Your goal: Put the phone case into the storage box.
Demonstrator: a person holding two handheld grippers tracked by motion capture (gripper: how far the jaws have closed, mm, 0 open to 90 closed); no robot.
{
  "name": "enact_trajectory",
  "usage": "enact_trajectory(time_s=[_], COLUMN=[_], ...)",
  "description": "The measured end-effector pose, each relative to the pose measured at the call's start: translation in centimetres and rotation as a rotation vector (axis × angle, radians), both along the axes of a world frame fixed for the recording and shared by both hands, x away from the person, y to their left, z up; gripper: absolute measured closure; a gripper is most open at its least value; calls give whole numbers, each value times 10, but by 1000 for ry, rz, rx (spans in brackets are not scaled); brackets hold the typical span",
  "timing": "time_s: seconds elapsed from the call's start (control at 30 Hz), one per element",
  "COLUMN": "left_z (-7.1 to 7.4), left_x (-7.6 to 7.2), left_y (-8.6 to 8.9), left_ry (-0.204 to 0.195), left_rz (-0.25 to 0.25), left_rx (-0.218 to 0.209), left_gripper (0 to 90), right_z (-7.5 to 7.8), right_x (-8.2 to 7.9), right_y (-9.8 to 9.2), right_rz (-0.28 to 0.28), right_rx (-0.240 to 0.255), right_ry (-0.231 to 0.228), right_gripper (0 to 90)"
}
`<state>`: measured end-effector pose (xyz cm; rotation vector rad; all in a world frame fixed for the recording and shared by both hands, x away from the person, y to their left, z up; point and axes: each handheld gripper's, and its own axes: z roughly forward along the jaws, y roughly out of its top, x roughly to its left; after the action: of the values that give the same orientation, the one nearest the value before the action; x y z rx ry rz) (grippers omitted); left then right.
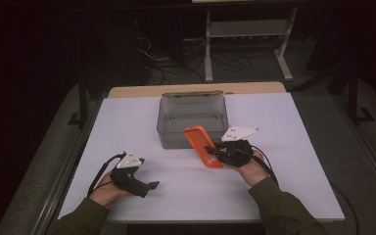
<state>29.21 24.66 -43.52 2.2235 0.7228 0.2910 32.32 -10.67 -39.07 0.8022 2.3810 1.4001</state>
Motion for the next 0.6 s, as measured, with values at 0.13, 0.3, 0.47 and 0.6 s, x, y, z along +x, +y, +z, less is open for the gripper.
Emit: enact_trajectory(time_s=[0.13,0.3,0.47,0.6], left_z=[0,0,-1,-1], left_x=[0,0,-1,0], left_y=[0,0,0,0], left_ry=[-3,-7,-7,-5], left_rz=[1,3,3,3], left_rx=[-1,-2,-3,-7], left_gripper=[0,0,0,0], right_z=[2,5,9,12], right_x=[0,1,2,3], right_y=[-1,-3,-6,-8], right_rz=[3,7,7,9], right_rx=[1,-3,-1,3], right_ry=[8,12,14,13], right_gripper=[791,790,791,791])
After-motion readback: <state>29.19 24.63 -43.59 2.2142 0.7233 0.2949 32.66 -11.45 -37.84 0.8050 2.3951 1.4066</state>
